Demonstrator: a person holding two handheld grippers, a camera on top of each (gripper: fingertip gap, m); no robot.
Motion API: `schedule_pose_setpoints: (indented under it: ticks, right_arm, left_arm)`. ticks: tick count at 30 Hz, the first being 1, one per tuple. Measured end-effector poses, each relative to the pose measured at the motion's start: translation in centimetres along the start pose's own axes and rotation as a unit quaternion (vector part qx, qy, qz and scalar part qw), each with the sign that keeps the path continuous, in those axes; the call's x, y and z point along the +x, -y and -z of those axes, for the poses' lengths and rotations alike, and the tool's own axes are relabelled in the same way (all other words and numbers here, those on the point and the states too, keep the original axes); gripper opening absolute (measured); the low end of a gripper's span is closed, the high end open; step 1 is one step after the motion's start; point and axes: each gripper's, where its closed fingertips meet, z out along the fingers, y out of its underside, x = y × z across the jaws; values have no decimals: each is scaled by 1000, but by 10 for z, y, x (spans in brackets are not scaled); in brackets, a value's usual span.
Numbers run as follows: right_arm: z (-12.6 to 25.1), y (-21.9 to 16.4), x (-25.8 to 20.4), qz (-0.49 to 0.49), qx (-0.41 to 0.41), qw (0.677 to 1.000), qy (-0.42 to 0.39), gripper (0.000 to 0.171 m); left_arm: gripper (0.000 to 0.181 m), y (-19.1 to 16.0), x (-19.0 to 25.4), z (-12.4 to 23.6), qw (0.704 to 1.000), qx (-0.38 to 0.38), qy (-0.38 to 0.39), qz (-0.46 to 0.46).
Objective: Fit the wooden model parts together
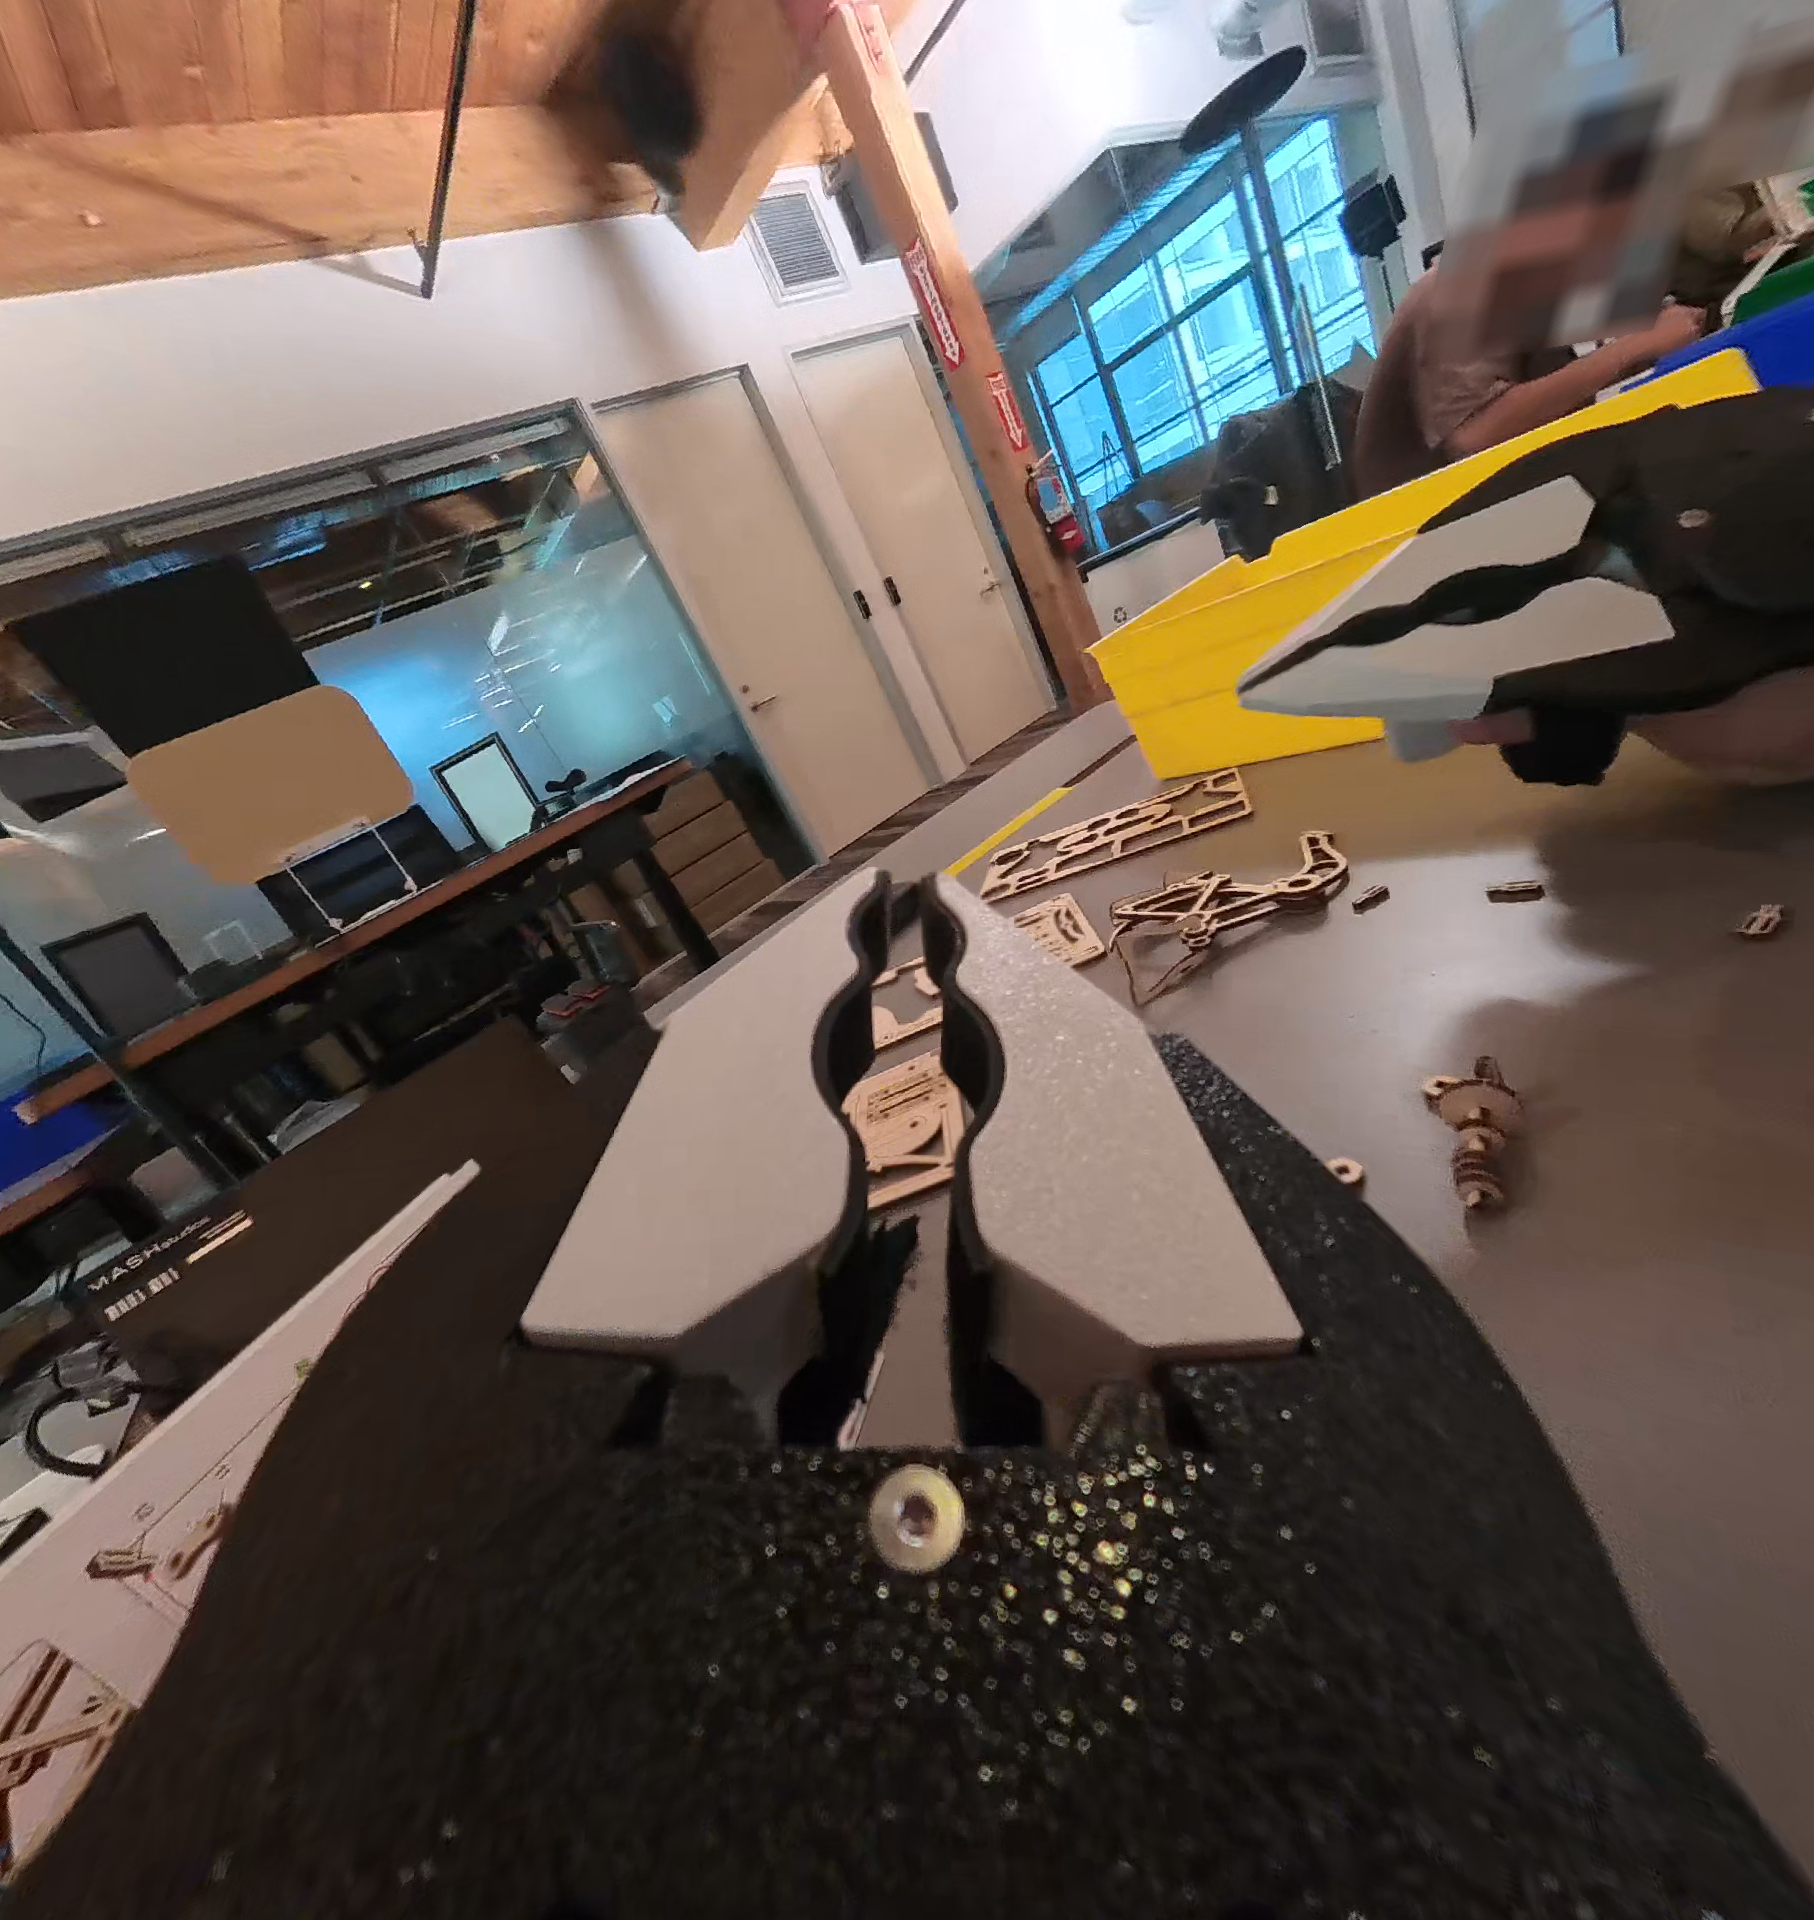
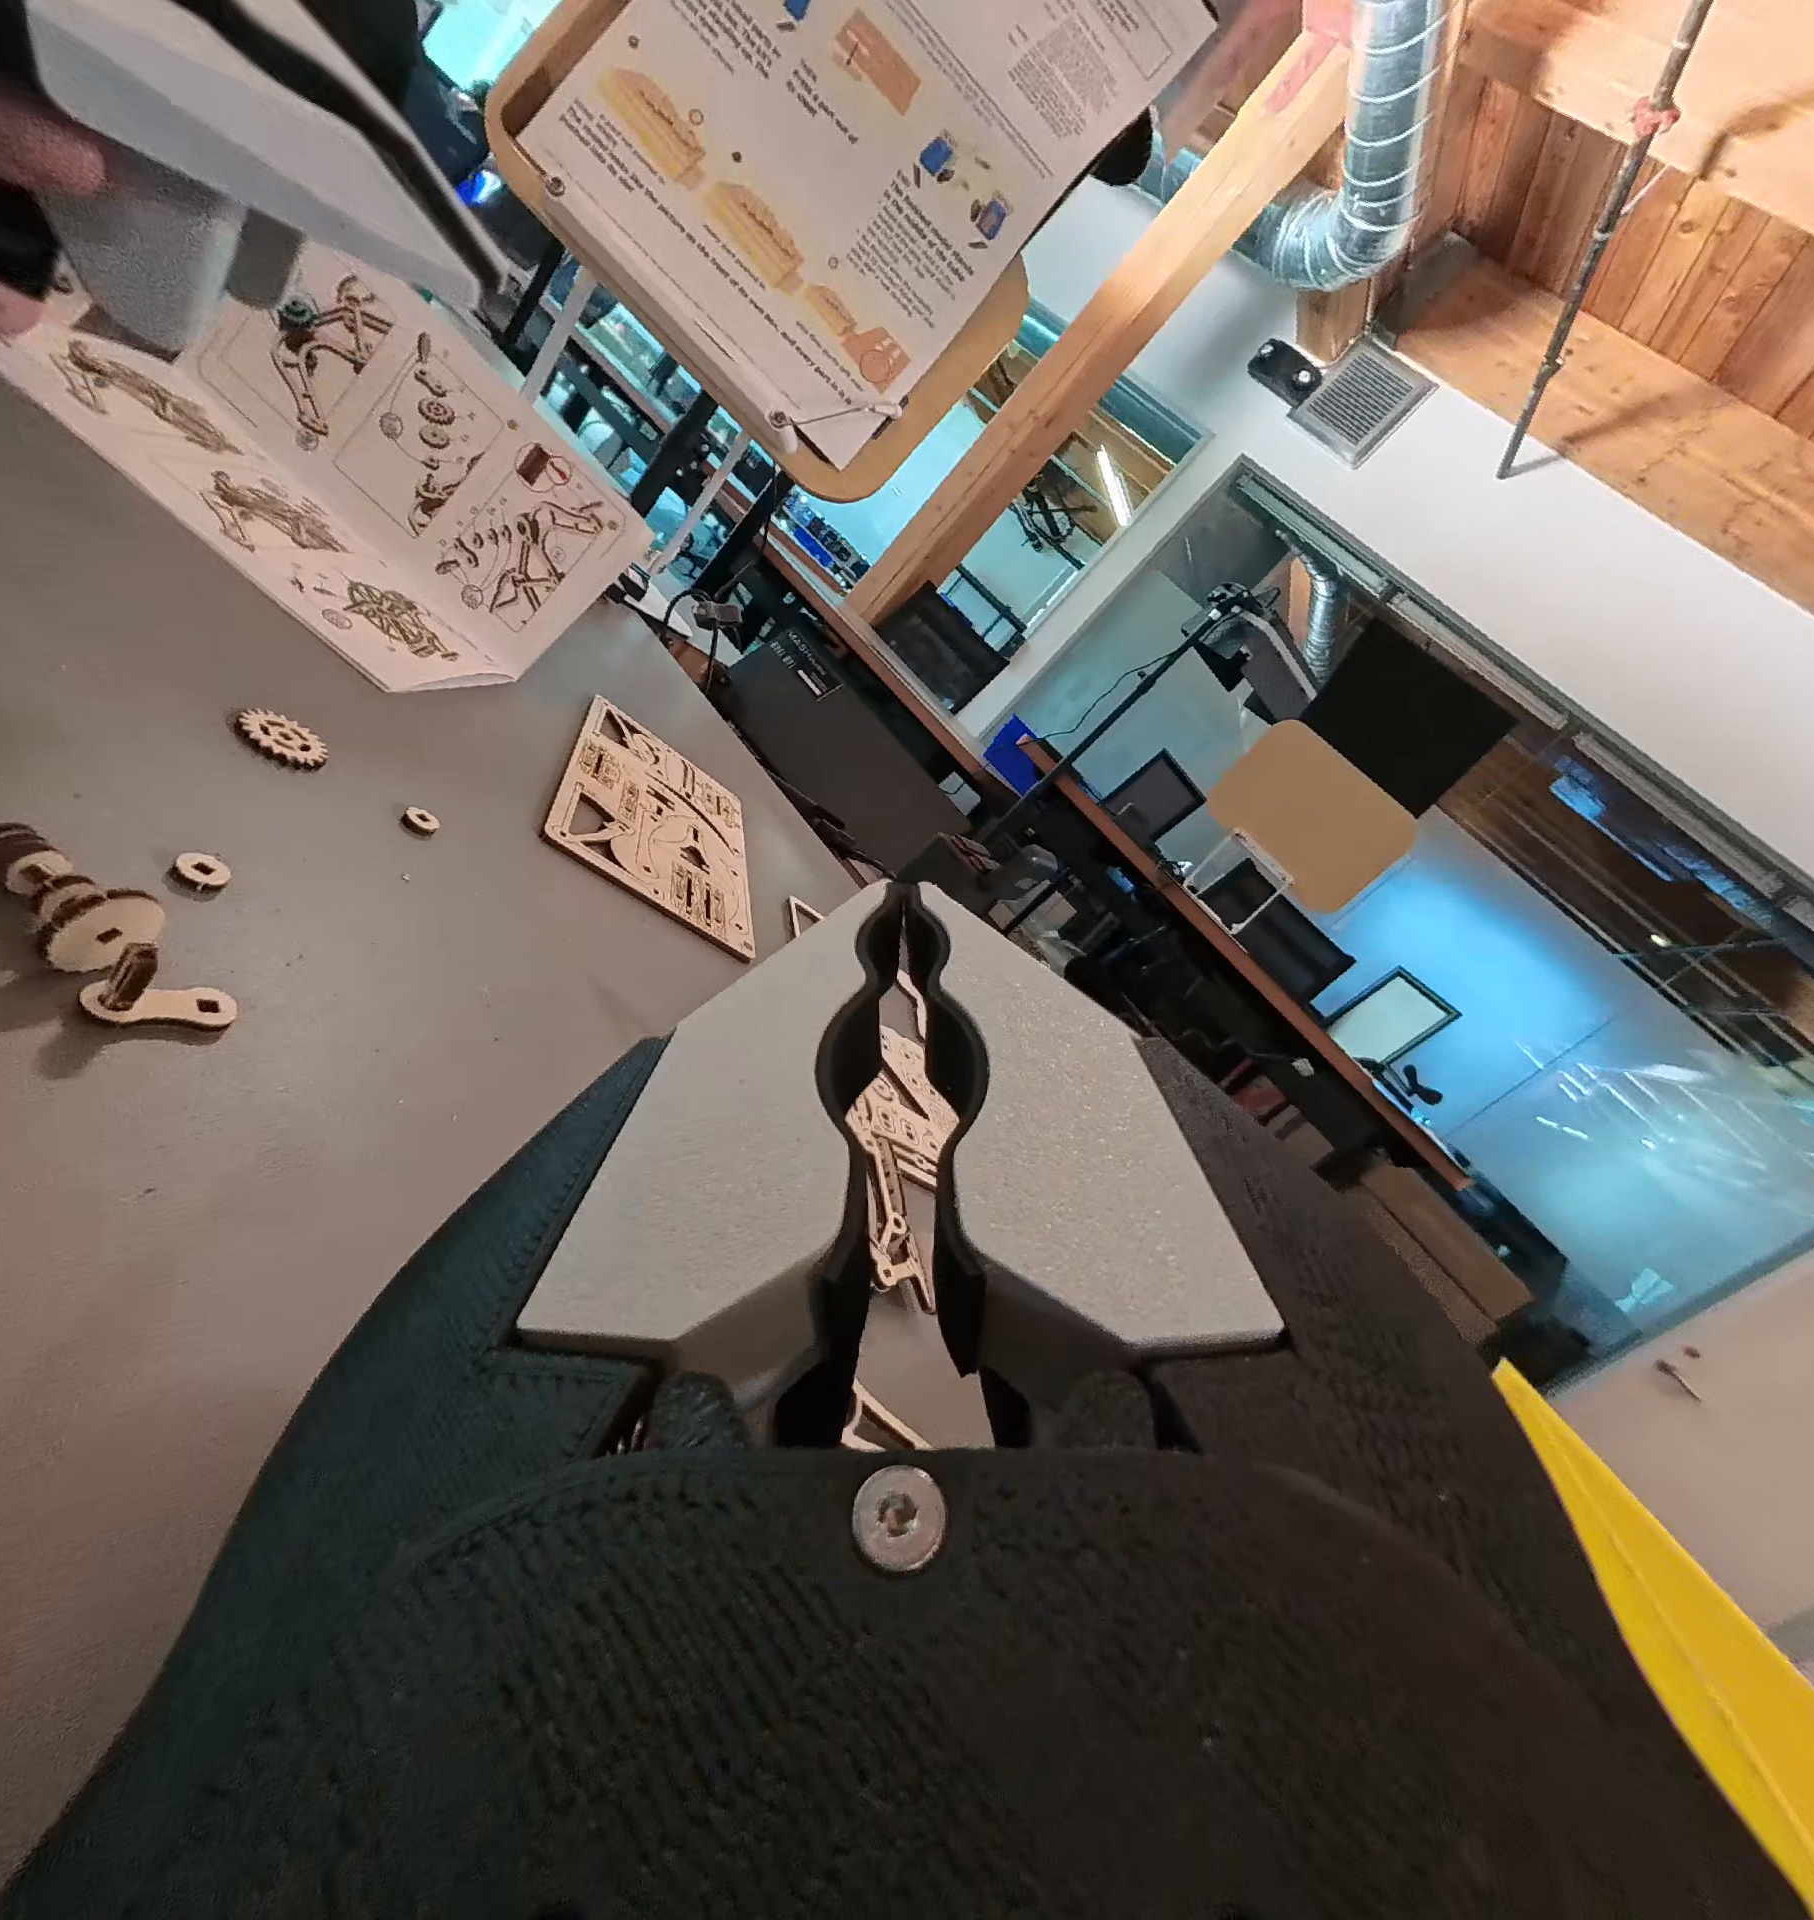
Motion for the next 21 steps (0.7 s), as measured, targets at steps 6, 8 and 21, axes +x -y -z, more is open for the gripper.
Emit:
schedule_pose_setpoints:
  ticks: [6,8,21]
  right_arm:
    - [1,-2,6,-30,2,1000,-5,0]
    - [1,-1,2,-28,4,1000,7,0]
    - [9,28,-142,47,-262,804,531,28]
  left_arm:
    - [2,-1,5,-2,1000,5,-11,-7]
    - [1,-1,9,-3,1000,7,-16,-8]
    - [1,7,27,-9,998,34,-48,-16]
